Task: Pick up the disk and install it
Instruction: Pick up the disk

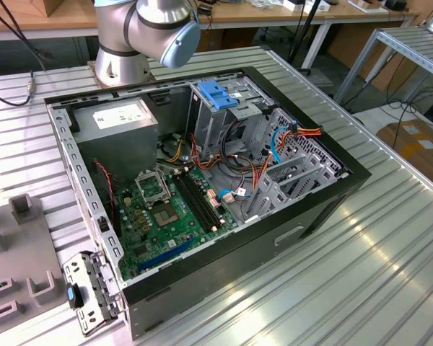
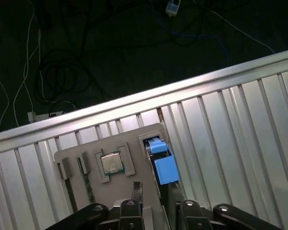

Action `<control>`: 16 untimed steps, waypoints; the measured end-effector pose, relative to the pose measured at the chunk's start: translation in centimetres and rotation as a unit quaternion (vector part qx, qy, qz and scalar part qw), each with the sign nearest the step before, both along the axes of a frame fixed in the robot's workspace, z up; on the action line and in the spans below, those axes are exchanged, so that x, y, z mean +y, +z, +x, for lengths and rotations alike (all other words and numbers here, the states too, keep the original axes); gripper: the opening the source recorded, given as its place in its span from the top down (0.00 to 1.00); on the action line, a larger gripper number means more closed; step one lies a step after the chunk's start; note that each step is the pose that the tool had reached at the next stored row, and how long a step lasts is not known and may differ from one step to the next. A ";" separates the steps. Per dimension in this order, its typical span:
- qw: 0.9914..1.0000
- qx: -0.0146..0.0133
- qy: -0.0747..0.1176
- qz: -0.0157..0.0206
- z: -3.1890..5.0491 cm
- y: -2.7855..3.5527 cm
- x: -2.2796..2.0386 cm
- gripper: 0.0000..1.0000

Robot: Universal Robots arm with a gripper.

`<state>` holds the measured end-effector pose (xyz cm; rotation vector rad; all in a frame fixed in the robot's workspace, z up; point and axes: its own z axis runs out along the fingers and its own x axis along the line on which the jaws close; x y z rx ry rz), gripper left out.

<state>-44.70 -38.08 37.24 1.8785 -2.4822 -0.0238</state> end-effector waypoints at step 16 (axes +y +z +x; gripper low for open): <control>0.999 -0.008 0.051 0.000 -0.32 -2.11 0.36 0.40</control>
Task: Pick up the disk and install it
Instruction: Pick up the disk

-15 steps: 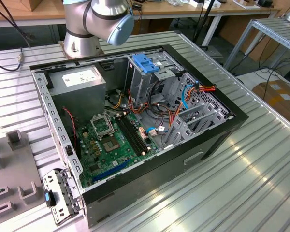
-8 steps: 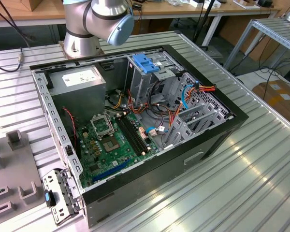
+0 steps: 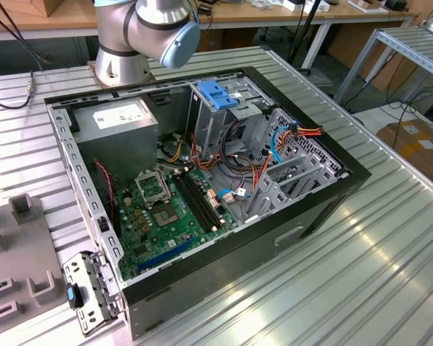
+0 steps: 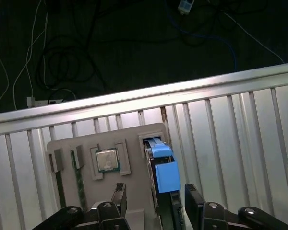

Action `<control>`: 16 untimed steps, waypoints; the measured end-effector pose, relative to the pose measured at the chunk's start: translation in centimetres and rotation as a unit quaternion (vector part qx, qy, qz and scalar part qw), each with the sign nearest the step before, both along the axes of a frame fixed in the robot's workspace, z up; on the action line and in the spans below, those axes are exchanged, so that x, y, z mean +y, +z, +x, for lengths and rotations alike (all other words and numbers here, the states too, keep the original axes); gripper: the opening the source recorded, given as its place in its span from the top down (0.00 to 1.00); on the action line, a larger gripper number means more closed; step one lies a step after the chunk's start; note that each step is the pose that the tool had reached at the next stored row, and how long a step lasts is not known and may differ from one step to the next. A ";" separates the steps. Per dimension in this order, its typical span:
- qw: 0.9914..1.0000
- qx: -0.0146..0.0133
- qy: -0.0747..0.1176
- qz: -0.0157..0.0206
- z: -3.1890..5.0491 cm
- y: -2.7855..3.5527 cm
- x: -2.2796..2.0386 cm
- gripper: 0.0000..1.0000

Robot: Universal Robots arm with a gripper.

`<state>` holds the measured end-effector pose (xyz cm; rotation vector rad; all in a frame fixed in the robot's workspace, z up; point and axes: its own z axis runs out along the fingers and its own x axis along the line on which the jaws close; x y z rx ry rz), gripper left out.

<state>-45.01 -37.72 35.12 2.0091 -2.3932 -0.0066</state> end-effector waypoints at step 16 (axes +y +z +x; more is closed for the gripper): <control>0.999 -0.001 0.047 0.000 -0.76 -2.68 0.77 0.40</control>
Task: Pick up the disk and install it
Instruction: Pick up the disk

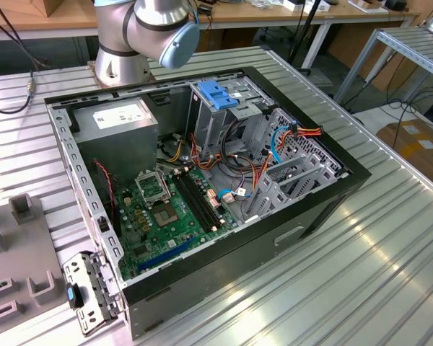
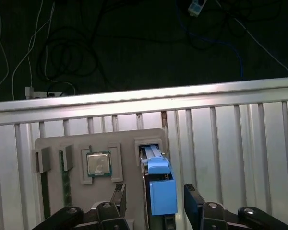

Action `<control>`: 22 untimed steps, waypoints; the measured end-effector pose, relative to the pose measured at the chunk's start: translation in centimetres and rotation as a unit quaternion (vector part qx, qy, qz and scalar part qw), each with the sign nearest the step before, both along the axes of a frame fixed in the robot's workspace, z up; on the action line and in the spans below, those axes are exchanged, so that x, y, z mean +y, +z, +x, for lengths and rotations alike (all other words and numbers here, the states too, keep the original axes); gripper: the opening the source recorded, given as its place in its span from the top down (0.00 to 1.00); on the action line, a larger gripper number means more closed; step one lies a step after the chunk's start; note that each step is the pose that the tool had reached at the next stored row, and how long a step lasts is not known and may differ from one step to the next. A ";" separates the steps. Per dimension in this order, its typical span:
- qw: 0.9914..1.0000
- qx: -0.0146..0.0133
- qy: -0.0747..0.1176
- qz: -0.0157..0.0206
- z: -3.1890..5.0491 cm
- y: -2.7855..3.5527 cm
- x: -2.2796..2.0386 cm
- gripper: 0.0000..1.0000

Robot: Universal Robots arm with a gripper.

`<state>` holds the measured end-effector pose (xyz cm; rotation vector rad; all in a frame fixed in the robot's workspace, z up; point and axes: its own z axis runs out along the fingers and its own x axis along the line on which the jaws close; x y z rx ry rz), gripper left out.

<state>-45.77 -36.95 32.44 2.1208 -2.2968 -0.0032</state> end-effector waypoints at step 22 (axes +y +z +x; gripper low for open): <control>1.000 -0.006 0.013 0.000 -0.17 -2.61 0.00 0.49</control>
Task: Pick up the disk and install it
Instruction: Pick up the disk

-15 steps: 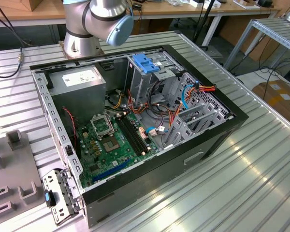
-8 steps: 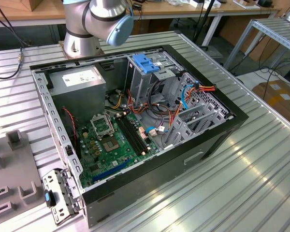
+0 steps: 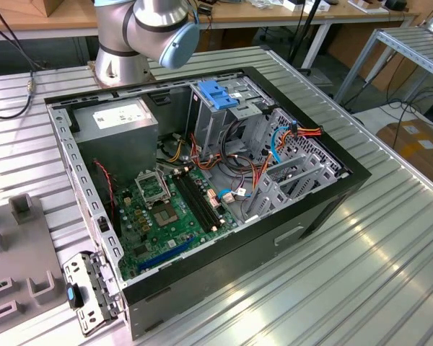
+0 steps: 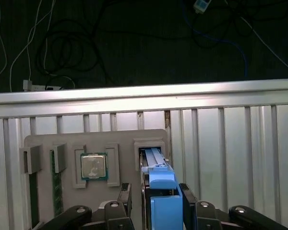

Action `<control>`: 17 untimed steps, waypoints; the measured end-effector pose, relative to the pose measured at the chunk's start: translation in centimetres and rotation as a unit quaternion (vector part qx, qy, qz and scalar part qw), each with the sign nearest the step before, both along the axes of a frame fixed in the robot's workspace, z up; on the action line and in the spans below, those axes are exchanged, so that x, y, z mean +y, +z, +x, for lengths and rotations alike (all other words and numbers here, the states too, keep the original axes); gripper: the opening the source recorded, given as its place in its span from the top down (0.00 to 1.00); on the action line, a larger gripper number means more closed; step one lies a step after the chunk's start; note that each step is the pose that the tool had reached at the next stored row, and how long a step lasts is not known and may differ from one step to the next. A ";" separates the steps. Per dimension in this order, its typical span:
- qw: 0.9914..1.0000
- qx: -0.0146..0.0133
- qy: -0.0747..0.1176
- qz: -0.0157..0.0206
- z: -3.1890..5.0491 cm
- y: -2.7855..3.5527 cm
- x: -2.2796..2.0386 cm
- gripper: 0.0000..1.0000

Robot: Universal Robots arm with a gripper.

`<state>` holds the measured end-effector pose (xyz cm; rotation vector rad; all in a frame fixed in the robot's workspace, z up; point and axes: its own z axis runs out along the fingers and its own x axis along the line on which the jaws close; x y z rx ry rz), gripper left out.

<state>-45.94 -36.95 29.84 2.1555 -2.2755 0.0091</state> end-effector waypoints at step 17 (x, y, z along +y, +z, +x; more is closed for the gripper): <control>1.000 0.000 0.000 0.000 -0.04 0.01 0.00 0.49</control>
